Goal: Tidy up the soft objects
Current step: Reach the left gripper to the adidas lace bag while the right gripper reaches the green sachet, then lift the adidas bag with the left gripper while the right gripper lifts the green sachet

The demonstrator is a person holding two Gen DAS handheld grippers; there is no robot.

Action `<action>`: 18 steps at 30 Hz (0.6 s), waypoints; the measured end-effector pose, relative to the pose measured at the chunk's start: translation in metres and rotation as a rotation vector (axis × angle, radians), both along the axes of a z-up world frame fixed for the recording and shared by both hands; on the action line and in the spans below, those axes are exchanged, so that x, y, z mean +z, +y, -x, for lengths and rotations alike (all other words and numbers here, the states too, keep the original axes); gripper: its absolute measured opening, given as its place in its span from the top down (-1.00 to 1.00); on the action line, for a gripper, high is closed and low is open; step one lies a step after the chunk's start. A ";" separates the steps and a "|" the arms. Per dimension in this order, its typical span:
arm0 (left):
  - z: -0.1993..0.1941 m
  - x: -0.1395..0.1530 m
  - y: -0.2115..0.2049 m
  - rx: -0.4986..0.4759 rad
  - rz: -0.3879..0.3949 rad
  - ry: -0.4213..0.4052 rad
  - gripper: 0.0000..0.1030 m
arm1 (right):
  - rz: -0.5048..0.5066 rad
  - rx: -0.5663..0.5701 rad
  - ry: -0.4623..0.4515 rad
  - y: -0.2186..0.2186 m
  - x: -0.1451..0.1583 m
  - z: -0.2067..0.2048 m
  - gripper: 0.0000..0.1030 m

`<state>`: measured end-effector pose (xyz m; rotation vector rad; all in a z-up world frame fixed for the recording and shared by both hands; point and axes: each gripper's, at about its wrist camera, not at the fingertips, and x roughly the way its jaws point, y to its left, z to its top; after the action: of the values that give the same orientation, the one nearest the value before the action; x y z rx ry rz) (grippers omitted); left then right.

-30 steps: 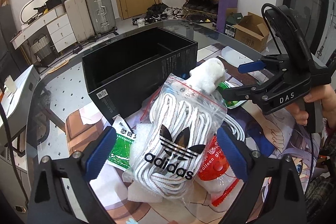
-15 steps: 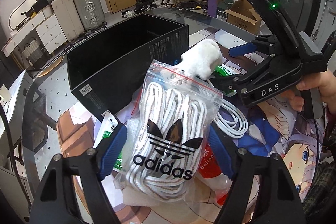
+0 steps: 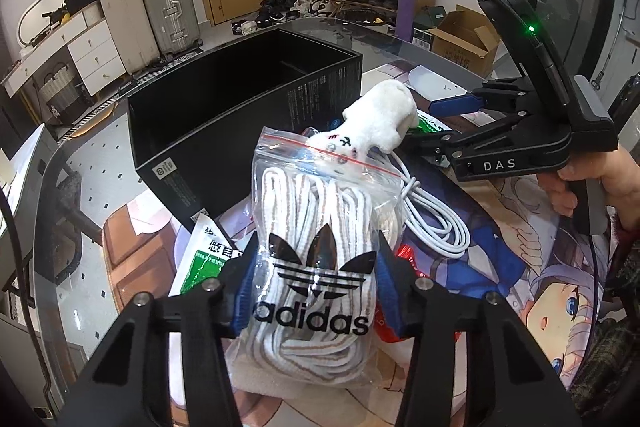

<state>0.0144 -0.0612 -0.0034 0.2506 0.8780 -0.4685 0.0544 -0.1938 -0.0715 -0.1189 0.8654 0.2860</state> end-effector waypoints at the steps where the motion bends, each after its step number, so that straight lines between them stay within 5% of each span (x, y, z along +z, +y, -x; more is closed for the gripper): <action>1: 0.001 0.001 0.001 0.003 0.004 0.000 0.09 | -0.003 0.000 0.000 -0.002 0.000 0.000 0.00; 8: 0.006 0.008 0.007 0.024 0.032 -0.012 0.15 | -0.029 0.033 0.009 -0.004 0.001 0.005 0.23; 18: 0.010 0.016 0.013 0.089 0.049 -0.037 0.16 | -0.044 0.086 0.027 0.001 0.002 0.026 0.30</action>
<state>0.0045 -0.0486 0.0124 0.1737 0.8371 -0.4009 0.0289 -0.1929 -0.0694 -0.1116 0.8817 0.3873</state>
